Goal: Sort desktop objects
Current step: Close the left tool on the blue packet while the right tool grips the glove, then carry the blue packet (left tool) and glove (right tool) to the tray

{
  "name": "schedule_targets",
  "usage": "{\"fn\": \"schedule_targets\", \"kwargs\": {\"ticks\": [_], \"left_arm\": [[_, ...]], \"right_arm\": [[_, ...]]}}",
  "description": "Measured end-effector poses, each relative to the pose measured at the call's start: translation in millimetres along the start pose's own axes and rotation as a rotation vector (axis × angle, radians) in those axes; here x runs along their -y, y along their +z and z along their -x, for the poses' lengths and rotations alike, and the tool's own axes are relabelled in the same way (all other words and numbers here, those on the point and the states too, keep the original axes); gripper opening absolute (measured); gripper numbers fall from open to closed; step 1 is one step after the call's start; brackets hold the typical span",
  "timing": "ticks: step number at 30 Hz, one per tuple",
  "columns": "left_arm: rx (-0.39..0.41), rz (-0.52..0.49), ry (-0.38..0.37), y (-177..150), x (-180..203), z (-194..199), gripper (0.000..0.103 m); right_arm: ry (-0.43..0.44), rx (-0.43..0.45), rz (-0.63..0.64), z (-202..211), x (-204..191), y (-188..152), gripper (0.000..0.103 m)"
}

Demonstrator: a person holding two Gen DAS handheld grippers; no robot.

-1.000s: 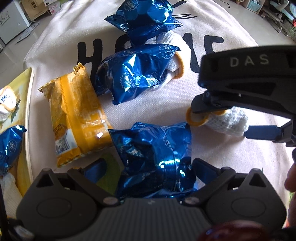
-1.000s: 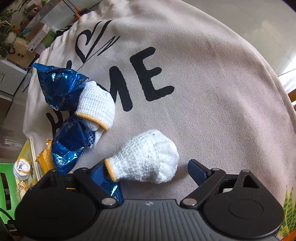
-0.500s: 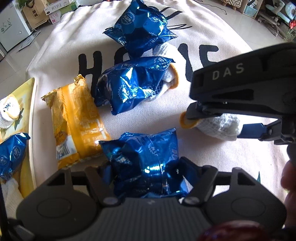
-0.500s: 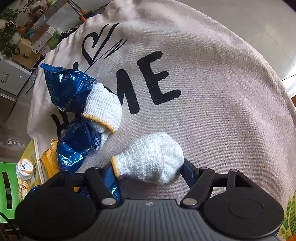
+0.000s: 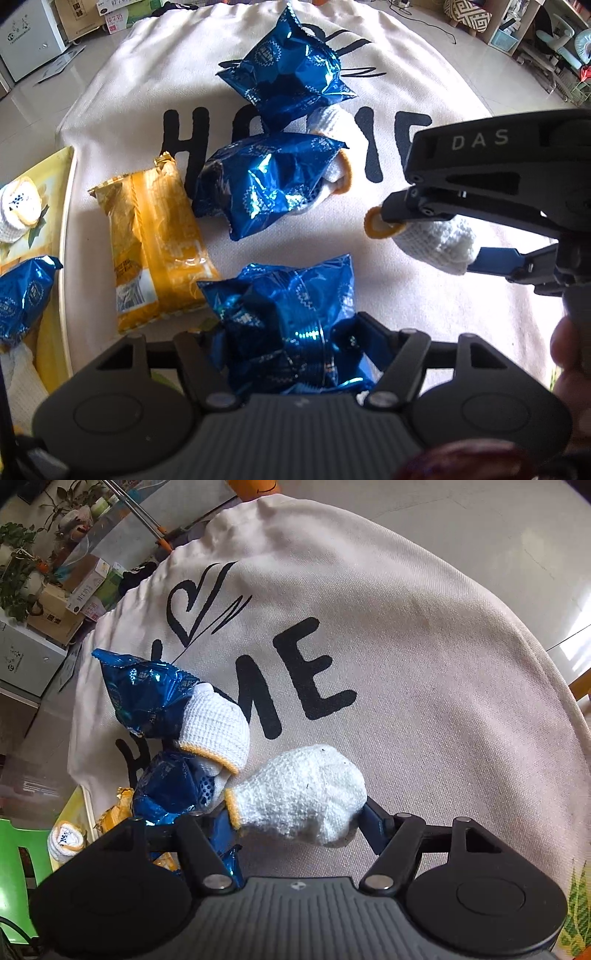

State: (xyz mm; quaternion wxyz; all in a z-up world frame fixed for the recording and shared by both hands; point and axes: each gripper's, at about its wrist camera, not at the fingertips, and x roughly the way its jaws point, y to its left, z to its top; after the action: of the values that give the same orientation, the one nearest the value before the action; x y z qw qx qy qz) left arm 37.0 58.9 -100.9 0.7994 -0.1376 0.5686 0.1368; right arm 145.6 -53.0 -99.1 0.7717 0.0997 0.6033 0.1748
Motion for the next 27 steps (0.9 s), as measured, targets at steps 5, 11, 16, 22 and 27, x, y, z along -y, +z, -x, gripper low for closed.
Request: {"fn": "schedule_targets", "kwargs": {"ticks": [5, 11, 16, 22, 27], "left_arm": [[-0.006, 0.018, 0.002, 4.8, 1.1, 5.2, 0.068], [0.013, 0.019, 0.009, 3.8, -9.9, 8.3, 0.068], [0.024, 0.021, 0.014, 2.3, -11.3, 18.5, 0.068], [0.041, 0.027, 0.014, 4.4, -15.1, 29.2, 0.068], [0.062, 0.041, 0.024, 4.6, -23.0, 42.8, 0.068]], "right_arm": [[0.011, 0.003, -0.001, 3.8, -2.3, -1.0, 0.069], [0.018, 0.014, -0.004, 12.0, -4.6, -2.6, 0.069], [0.026, 0.019, 0.009, 18.7, -9.3, -4.8, 0.069], [0.028, 0.031, 0.014, 27.6, -13.0, -5.7, 0.069], [0.039, 0.047, 0.029, 36.6, -19.5, -7.6, 0.069]]}}
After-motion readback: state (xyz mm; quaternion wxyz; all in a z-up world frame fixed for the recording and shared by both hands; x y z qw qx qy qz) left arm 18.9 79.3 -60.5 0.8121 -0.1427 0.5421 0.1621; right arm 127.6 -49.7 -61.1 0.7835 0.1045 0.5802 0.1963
